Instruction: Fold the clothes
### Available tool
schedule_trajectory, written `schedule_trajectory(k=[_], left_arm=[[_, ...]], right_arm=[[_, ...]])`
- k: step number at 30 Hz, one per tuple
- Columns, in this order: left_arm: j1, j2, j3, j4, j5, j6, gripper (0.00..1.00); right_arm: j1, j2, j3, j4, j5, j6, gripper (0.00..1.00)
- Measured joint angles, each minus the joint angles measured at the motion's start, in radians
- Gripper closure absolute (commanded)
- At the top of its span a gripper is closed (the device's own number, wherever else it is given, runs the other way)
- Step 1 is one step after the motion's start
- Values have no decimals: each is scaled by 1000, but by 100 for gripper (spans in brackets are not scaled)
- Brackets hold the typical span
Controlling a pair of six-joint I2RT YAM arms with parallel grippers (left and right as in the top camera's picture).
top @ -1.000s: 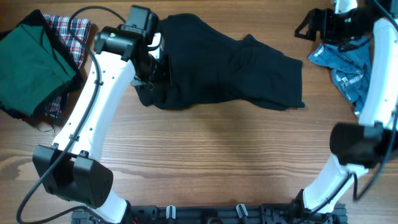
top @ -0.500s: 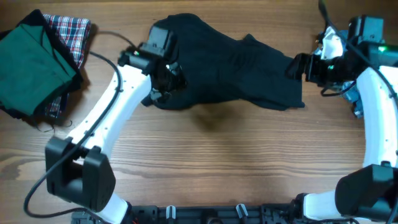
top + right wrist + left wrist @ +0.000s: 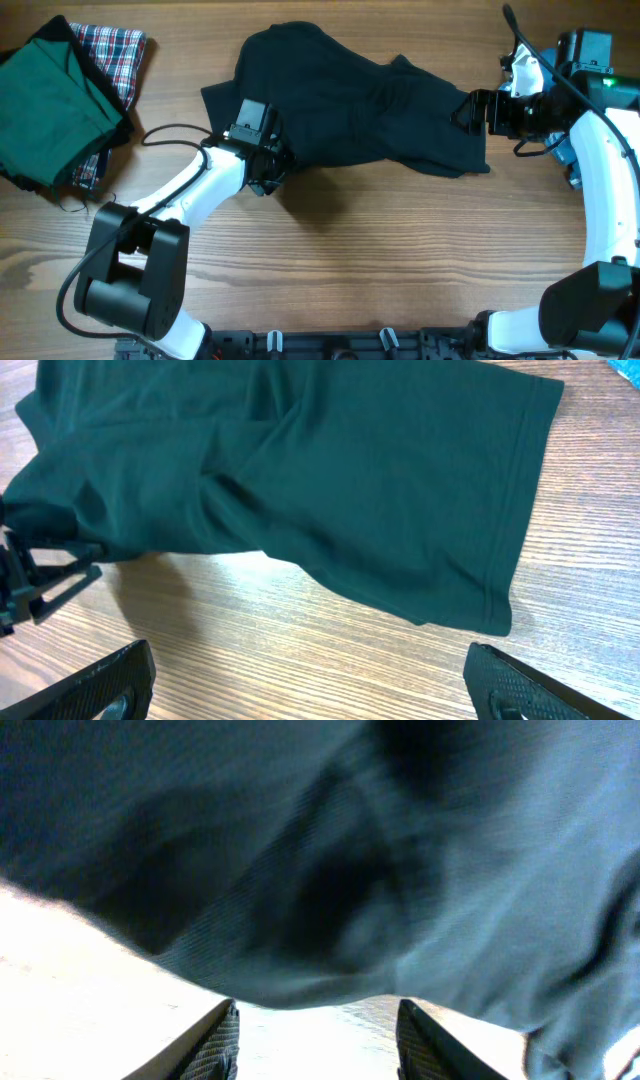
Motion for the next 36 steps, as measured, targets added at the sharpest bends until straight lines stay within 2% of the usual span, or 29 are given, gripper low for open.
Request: schedule_trajectory(k=[4, 8, 14, 18, 20, 21, 22, 23, 25, 32, 36], left_arm=[[0, -4, -5, -8, -20, 23, 49], [0, -5, -5, -42, -153, 108, 44], [0, -5, -5, -21, -275, 180, 44], [0, -4, -5, 17, -304, 190, 47], [0, 0, -5, 27, -311, 193, 51], [0, 8, -5, 39, -313, 197, 57], [0, 19, -5, 50, -317, 197, 65], [0, 35, -5, 60, -319, 203, 80], [0, 58, -5, 68, -321, 204, 95], [0, 58, -5, 64, -292, 220, 96], [0, -34, 8, -48, -275, 305, 96]], right_arm=[[0, 0, 0, 2, -3, 0, 0], [0, 0, 0, 6, -3, 0, 0], [0, 0, 0, 5, -3, 0, 1], [0, 0, 0, 2, -3, 0, 0], [0, 0, 0, 2, -3, 0, 0], [0, 0, 0, 2, -3, 0, 1], [0, 0, 0, 1, -3, 0, 1], [0, 0, 0, 1, -3, 0, 1], [0, 0, 0, 0, -3, 0, 1], [0, 0, 0, -1, -3, 0, 1], [0, 0, 0, -21, 2, 15, 0]])
